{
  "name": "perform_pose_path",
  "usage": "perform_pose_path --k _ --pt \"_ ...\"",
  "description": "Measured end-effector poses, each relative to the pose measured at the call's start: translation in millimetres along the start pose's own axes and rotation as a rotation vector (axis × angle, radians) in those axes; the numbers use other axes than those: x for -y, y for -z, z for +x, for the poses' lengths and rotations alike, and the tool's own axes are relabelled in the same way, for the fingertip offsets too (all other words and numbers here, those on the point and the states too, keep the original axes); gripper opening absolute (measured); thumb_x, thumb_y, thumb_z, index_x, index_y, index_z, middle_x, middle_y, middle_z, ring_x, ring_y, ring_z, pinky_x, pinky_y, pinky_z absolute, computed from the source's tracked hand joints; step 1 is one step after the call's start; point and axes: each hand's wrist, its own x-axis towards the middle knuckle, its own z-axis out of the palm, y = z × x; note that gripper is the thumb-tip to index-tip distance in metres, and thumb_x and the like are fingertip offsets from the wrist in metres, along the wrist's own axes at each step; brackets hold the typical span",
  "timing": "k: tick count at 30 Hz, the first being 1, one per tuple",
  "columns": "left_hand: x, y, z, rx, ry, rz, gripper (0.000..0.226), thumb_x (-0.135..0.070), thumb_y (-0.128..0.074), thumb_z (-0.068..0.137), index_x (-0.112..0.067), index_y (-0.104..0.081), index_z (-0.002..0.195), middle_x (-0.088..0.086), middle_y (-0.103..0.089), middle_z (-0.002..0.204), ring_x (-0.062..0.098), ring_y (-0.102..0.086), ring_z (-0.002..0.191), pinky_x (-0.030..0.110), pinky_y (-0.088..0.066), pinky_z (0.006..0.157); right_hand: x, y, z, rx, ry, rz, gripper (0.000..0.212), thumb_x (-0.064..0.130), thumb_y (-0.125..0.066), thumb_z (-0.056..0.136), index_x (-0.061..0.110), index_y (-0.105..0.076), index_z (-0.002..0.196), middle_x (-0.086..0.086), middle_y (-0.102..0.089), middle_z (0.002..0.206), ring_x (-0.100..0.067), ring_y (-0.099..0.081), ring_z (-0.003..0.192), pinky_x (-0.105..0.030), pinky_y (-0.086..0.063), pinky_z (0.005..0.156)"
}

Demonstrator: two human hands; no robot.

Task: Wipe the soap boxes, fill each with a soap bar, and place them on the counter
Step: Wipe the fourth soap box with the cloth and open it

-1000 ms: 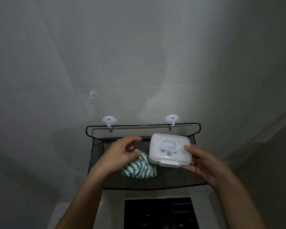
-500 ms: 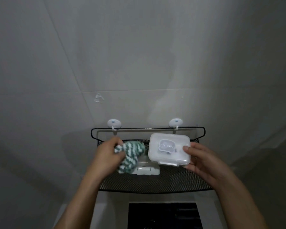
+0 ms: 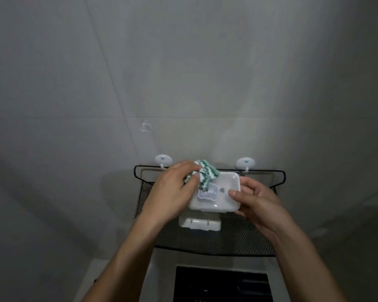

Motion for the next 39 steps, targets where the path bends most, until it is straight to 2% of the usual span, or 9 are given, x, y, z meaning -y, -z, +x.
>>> perform_pose_path --k 4,7,12,14,19,23,30,35,39 --pt "-8.5 -1.7 1.7 0.008 -0.065 0.048 0.017 -0.016 -0.062 0.093 -0.021 -0.070 0.107 -0.009 -0.069 0.103 -0.001 -0.052 0.083 0.001 -0.031 0.070 -4.0 -1.7 0.6 0.015 0.026 -0.006 0.052 0.011 -0.077 0.066 0.006 -0.065 0.115 -0.011 -0.077 0.100 -0.022 -0.073 0.082 -0.037 -0.055 0.075" --pt "-21.5 -3.7 8.1 0.059 -0.142 0.086 0.011 -0.015 -0.066 0.087 -0.020 -0.064 0.097 -0.009 -0.064 0.087 0.005 -0.049 0.075 0.019 -0.032 0.063 -5.9 -7.5 3.1 0.049 0.056 -0.011 0.048 0.001 -0.075 0.070 0.003 -0.065 0.117 -0.015 -0.077 0.102 -0.023 -0.074 0.083 -0.032 -0.059 0.064" --pt "-36.9 0.7 30.6 0.271 -0.247 0.182 0.043 -0.019 -0.066 0.089 -0.030 -0.060 0.130 -0.010 -0.067 0.124 0.012 -0.061 0.110 0.031 -0.045 0.092 -6.0 -4.9 8.5 0.098 0.091 0.000 0.047 -0.017 -0.067 0.078 0.004 -0.065 0.120 -0.017 -0.075 0.109 -0.025 -0.075 0.091 -0.026 -0.059 0.066" --pt "-35.7 6.7 40.5 0.330 -0.273 0.238 0.044 -0.023 -0.066 0.090 -0.033 -0.061 0.133 -0.010 -0.065 0.131 0.014 -0.059 0.118 0.030 -0.044 0.097 -5.6 -1.8 9.7 0.104 0.100 0.007 0.052 -0.008 -0.074 0.071 0.004 -0.065 0.121 -0.017 -0.075 0.111 -0.027 -0.074 0.095 -0.031 -0.061 0.071" --pt "-8.9 26.1 52.4 0.363 -0.179 0.312 0.042 -0.022 -0.070 0.087 -0.033 -0.066 0.127 -0.005 -0.070 0.121 0.015 -0.062 0.108 0.021 -0.038 0.083 0.0 9.7 7.7 0.065 0.080 -0.013 0.058 0.013 -0.081 0.060 0.006 -0.067 0.116 -0.015 -0.076 0.105 -0.025 -0.075 0.086 -0.039 -0.061 0.072" --pt "10.0 34.1 47.1 0.355 -0.102 0.220 0.042 -0.017 -0.074 0.085 -0.032 -0.069 0.124 -0.009 -0.072 0.117 0.009 -0.065 0.098 0.026 -0.048 0.085 4.4 16.8 5.3 0.058 0.073 -0.014 0.054 0.013 -0.080 0.061 0.007 -0.068 0.114 -0.014 -0.077 0.103 -0.025 -0.075 0.086 -0.043 -0.061 0.074" --pt "-12.1 20.9 47.4 0.346 -0.220 0.186 0.038 -0.020 -0.071 0.085 -0.031 -0.062 0.121 -0.015 -0.069 0.110 0.005 -0.058 0.095 0.018 -0.034 0.074 3.8 9.1 5.7 0.095 0.049 -0.025 0.054 0.011 -0.081 0.062 0.007 -0.068 0.114 -0.015 -0.076 0.105 -0.026 -0.075 0.088 -0.043 -0.061 0.076" --pt "-34.5 9.9 56.6 0.387 -0.297 0.165 0.035 -0.021 -0.070 0.087 -0.031 -0.067 0.120 -0.008 -0.070 0.110 0.009 -0.060 0.097 0.026 -0.043 0.082 2.9 -3.0 6.1 0.109 0.059 0.004 0.052 0.002 -0.076 0.063 0.008 -0.069 0.114 -0.014 -0.077 0.102 -0.023 -0.075 0.085 -0.035 -0.062 0.066" --pt "-27.4 14.3 61.6 0.415 -0.254 0.063 0.035 -0.018 -0.074 0.085 -0.026 -0.071 0.119 -0.009 -0.072 0.106 0.004 -0.062 0.091 0.021 -0.046 0.080 4.5 1.9 2.8 0.084 0.060 0.006 0.049 0.007 -0.079 0.062 0.009 -0.071 0.111 -0.014 -0.077 0.104 -0.026 -0.075 0.089 -0.040 -0.062 0.073"
